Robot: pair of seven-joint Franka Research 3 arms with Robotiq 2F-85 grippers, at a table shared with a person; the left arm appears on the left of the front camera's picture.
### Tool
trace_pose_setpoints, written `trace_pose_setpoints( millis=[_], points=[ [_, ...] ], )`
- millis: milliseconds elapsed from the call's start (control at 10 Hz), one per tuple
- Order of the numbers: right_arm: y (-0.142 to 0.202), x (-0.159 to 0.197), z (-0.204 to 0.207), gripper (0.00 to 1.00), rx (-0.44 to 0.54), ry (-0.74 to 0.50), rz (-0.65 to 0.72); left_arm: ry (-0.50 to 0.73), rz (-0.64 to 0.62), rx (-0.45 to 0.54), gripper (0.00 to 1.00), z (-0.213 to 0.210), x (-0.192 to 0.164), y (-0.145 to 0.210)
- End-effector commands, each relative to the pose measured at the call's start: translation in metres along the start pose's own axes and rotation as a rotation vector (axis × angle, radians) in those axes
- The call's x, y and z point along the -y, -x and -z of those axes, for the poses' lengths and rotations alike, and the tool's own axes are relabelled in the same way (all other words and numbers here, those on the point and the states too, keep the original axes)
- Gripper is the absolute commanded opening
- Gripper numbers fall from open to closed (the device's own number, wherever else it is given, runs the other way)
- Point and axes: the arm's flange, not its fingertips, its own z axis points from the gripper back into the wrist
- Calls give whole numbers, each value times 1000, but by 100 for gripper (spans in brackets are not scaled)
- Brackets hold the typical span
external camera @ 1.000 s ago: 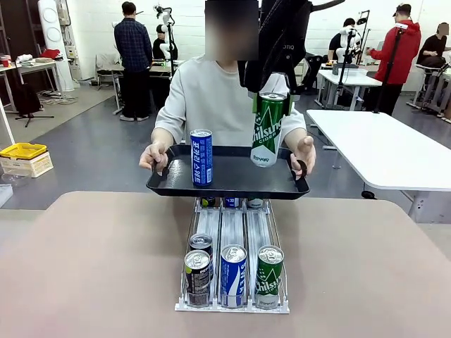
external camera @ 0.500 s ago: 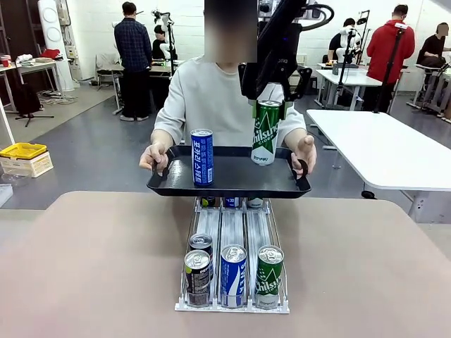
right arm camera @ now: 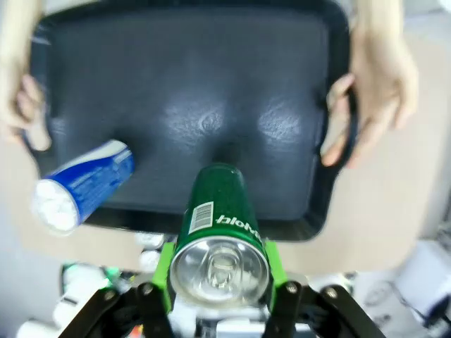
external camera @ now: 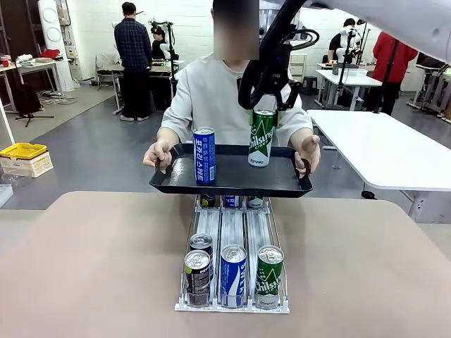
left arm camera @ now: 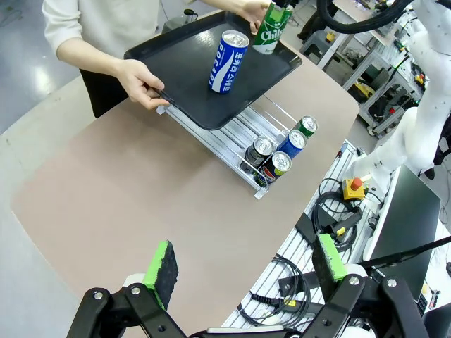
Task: Retrieve and hand over the desired beverage to the person.
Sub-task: Place the picked can on the Handle tray extended by the person.
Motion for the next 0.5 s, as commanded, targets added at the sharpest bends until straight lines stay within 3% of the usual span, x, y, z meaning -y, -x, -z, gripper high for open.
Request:
trace_pose_setpoints(
  millis=[0, 400],
  points=[
    [-17, -12, -3, 58, 43, 45, -17, 15, 23, 13, 100, -1, 0, 0],
    [-22, -15, 23, 58, 0, 49, -29, 15, 23, 13, 100, -1, 0, 0]
  ],
)
